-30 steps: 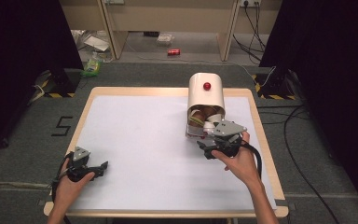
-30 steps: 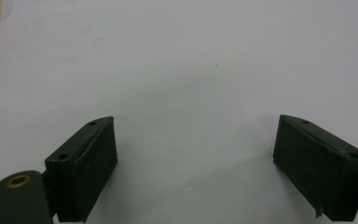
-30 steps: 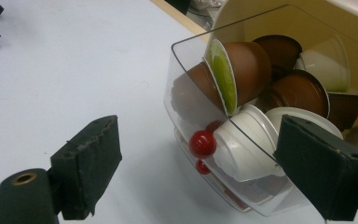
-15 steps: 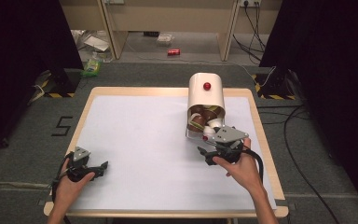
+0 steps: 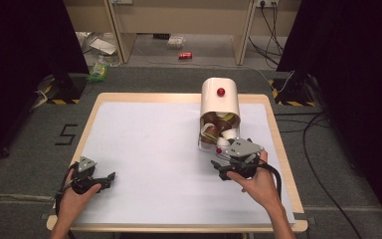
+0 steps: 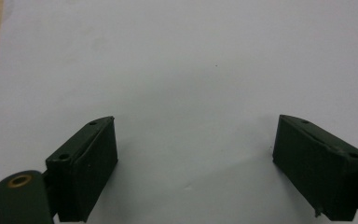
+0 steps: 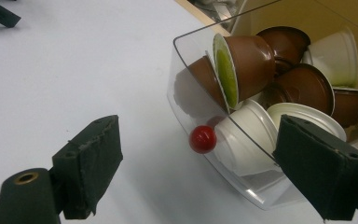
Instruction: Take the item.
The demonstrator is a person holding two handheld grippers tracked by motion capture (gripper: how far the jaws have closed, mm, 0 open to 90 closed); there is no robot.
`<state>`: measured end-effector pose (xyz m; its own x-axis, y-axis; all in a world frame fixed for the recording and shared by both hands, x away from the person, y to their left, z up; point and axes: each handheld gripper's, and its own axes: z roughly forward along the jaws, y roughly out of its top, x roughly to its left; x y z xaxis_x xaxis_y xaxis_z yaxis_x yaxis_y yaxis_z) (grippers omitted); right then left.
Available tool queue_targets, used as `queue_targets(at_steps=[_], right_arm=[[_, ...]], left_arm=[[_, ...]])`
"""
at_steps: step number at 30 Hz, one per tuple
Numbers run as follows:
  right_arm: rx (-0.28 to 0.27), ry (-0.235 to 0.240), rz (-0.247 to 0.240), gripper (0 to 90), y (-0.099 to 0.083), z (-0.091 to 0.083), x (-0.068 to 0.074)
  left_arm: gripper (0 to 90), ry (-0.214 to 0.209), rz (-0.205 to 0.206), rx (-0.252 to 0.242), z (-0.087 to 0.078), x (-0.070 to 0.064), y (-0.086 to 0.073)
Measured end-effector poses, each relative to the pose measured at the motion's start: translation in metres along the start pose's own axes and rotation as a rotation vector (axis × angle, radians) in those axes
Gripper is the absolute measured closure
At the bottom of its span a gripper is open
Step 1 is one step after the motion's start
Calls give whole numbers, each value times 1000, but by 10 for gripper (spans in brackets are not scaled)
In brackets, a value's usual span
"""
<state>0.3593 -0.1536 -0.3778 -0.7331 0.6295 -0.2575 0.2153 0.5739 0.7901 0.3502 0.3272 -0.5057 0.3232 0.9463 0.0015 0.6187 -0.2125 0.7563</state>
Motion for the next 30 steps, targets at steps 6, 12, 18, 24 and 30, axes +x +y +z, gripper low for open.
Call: queue_targets(at_steps=[6,12,18,24,30], right_arm=[[4,7,-3,156,-2,-2,2],[9,8,-4,163,-1,-2,3],[-41,-6,13,163,1,-5,1],[-103,-57,25,163,10,-8,-2],[-130,-70,45,277,16,-5,-7]], left_arm=[[130,0,0,0,0,0,0],[130,0,0,0,0,0,0],[130,0,0,1,0,0,0],[130,-1,-1,2,0,0,0],[130,-3,-2,3,0,0,0]])
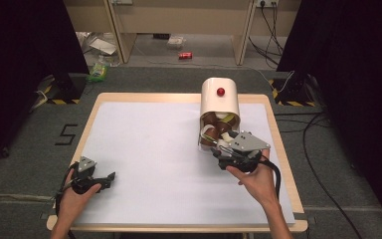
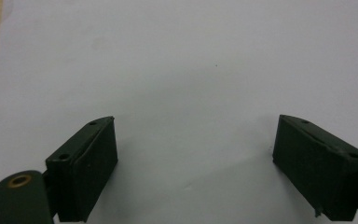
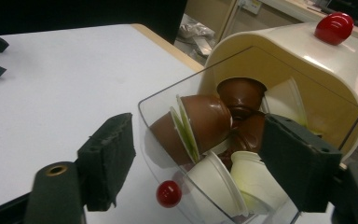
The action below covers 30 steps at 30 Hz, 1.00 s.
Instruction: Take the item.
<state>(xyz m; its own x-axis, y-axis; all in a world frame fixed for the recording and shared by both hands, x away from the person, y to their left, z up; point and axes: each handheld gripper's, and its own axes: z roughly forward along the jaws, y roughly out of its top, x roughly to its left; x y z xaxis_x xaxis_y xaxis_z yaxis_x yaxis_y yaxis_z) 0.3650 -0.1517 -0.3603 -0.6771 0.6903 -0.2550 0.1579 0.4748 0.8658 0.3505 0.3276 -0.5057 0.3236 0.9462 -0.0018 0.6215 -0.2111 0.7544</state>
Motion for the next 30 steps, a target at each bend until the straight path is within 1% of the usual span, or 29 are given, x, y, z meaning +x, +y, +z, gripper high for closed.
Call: queue_targets(at_steps=[1,6,10,16,18,24,25,30], right_arm=[[8,-7,-7,306,0,3,-1],[22,-10,-10,353,0,9,-5],[27,-18,-13,369,1,14,-7],[36,-15,-20,404,2,21,-10],[42,-14,-21,426,2,23,-10],[56,-9,-22,449,1,29,-11],[65,-14,-24,457,2,31,-11],[72,-14,-18,472,5,38,-14]], left_arm=[[130,-1,-1,1,0,0,0],[129,0,0,0,0,0,0],[129,1,1,0,0,0,0],[129,-2,-2,1,0,0,0],[129,-1,-1,1,0,0,0],[129,0,0,0,0,0,0],[129,1,1,0,0,0,0],[129,-1,-1,1,0,0,0]])
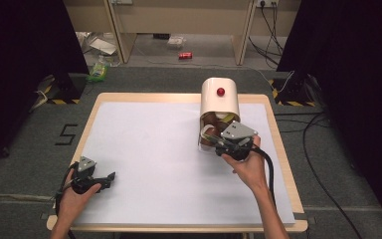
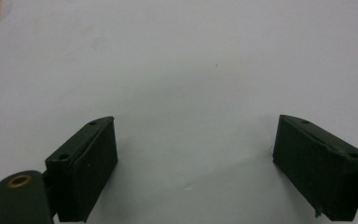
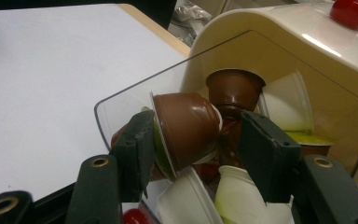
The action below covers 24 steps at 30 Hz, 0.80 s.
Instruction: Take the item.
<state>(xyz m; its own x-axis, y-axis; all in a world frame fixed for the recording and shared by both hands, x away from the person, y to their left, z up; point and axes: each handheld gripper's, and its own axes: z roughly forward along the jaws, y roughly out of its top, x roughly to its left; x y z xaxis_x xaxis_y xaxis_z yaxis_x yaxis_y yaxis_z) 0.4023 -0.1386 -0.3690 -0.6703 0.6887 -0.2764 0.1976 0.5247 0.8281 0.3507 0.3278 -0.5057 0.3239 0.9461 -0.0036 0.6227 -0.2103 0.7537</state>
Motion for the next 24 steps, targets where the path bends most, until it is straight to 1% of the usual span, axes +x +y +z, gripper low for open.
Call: queue_targets(at_steps=[3,7,13,14,16,19,21,24], right_arm=[[10,7,3,482,3,5,0],[30,21,30,495,7,10,-4],[51,31,48,492,9,15,-6],[61,32,59,492,10,16,-6],[63,35,64,492,10,17,-6],[70,43,93,493,9,20,-7],[71,52,107,517,9,21,-8],[69,47,105,530,9,20,-8]], left_arm=[[129,0,-1,0,0,0,0],[129,0,0,0,0,0,0],[129,0,0,0,0,0,0],[129,-1,-1,0,0,0,0],[129,0,0,0,0,0,0],[129,0,0,0,0,0,0],[129,0,0,0,0,0,0],[129,-1,-1,0,0,0,0]])
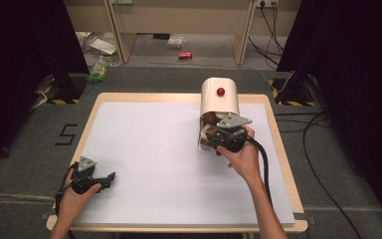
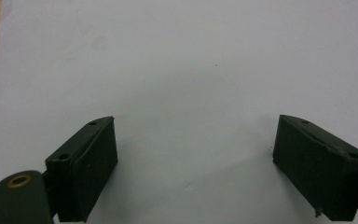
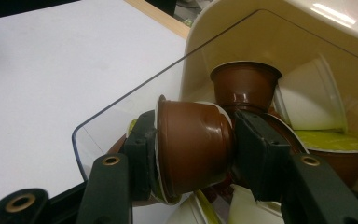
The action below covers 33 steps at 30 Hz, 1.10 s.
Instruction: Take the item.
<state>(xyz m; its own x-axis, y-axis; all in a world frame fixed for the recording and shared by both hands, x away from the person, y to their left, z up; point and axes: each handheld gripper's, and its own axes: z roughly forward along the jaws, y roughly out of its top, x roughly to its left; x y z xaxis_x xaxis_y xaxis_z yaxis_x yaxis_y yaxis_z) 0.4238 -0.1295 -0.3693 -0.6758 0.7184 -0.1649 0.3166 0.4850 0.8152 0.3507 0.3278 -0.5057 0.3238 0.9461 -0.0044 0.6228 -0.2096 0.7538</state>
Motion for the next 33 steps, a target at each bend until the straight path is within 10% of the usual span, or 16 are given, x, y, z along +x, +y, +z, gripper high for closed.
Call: queue_targets(at_steps=[33], right_arm=[[-128,32,34,533,-16,-71,2]], left_arm=[[129,2,1,0,0,0,0]])
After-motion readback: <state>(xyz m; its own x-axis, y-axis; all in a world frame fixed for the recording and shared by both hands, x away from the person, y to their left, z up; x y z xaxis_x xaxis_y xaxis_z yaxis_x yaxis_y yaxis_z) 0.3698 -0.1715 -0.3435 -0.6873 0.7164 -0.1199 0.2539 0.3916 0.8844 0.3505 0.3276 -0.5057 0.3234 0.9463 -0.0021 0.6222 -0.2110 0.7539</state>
